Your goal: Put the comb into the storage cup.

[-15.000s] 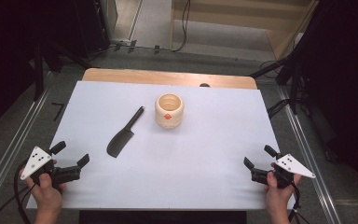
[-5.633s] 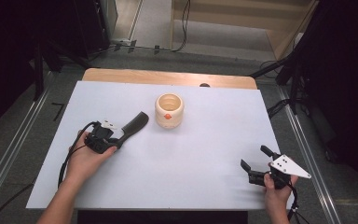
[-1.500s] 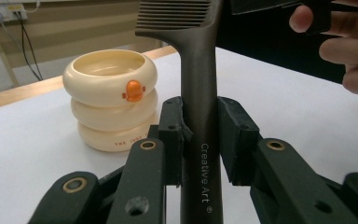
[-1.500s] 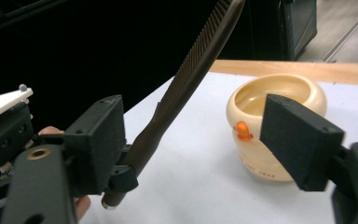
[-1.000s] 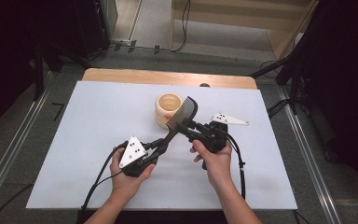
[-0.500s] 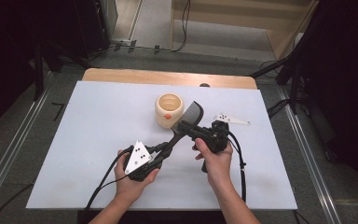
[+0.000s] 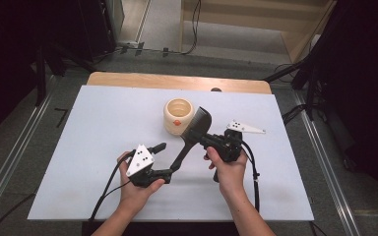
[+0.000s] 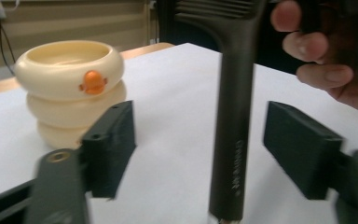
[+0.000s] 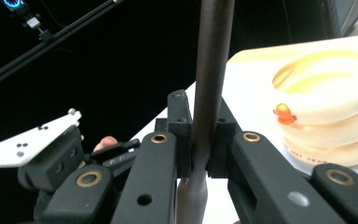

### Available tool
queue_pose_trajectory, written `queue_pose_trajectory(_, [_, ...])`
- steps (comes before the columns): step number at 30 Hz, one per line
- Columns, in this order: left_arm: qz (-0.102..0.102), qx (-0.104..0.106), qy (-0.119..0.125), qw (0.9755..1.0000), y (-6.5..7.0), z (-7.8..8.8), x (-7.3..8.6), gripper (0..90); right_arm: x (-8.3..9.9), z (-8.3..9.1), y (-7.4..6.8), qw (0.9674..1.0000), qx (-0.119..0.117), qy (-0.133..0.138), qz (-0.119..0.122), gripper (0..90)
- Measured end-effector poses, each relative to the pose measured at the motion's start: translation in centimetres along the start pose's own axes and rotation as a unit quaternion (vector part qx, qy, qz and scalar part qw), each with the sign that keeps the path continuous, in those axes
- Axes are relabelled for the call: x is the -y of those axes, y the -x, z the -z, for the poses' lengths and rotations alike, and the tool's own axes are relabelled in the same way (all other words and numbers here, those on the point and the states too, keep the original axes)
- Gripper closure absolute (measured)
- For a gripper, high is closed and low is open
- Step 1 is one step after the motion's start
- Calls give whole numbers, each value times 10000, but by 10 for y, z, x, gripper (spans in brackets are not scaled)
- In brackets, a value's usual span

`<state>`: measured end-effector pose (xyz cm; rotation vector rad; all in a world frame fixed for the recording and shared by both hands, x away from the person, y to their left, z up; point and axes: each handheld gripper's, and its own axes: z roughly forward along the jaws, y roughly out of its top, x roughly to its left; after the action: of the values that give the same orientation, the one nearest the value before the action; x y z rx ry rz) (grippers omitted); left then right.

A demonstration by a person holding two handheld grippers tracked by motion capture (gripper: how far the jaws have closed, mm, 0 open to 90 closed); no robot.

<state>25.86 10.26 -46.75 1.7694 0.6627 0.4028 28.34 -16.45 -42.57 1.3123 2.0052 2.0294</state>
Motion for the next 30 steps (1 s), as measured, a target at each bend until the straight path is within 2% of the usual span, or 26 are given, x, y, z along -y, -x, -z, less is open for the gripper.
queue_pose_trajectory(1, [68,-37,-43,10000,-4,2,-1,135,0,0,-1,10000,18,14,63,817])
queue_pose_trajectory(5, [288,-134,17,9995,-18,13,-2,0,0,1,-3,9997,87,27,221,817])
queue_pose_trajectory(13, [324,-275,74,9991,-34,31,3,0,-2,0,-6,9981,200,151,556,817])
queue_pose_trajectory(16, [332,-321,70,9989,-37,35,5,0,-3,0,-8,9977,205,118,632,817])
queue_pose_trajectory(17, [337,-323,80,9989,-38,37,6,0,-4,-1,-9,9971,232,108,722,817])
queue_pose_trajectory(21, [343,-367,91,9987,-42,41,8,0,-5,-2,-10,9966,191,118,792,817])
queue_pose_trajectory(26, [330,-451,48,9984,-47,47,10,0,-10,-1,-12,9950,240,165,958,817])
queue_pose_trajectory(30, [346,-461,14,9983,-50,49,12,0,-13,0,-11,9945,286,234,982,817])
